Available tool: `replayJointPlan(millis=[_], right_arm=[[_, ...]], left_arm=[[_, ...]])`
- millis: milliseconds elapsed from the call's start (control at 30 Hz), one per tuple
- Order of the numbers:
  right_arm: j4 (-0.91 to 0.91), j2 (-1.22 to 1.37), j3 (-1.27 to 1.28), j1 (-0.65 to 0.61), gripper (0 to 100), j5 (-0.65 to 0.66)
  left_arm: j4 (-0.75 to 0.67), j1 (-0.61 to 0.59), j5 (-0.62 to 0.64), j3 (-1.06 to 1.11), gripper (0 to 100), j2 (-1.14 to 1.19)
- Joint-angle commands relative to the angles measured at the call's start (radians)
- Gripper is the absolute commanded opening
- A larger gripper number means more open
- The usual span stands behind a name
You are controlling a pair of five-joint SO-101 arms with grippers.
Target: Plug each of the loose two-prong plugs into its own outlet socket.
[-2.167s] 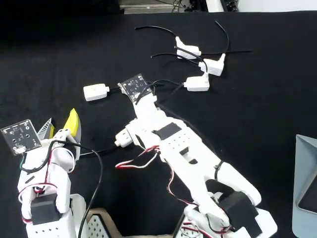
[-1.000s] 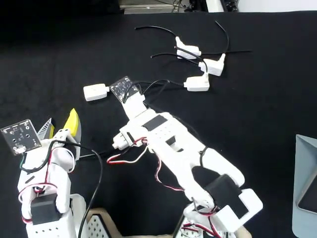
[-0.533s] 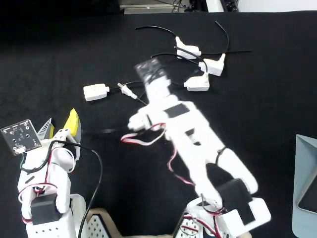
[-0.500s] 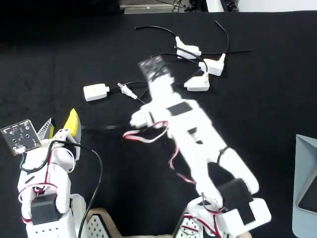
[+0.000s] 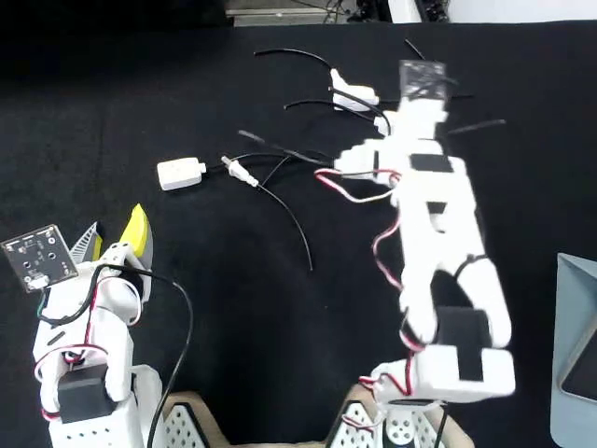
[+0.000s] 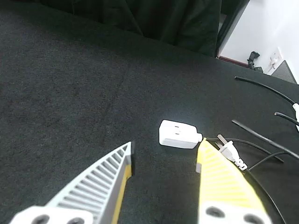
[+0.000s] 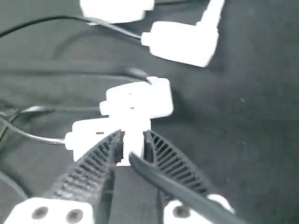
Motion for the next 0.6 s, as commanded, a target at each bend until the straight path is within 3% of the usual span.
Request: replayJointPlan(millis=[0,100,233,433,567], right_arm=[[0.003,0.045,-0.091,0.077,1.6,-0.153],[0.015,0.047,-0.093,0.097,5.8,-0.235],[0.178,0.03,-0.148,0.089,17.1,-0.298],[0.388,-0.073,-0.237,0.011,16.3,-0.344],[0.436,-0.13,-0.219,-0.143,16.4,-0.324]], left_arm=[[0.003,-0.01,0.005,-0.044,23,-0.006],[0.003,-0.01,0.005,-0.044,23,-0.006],[0.003,-0.008,0.005,-0.044,23,-0.005],[0.003,-0.01,0.005,-0.044,23,-0.005],[0.003,-0.01,0.005,-0.044,23,-0.005]])
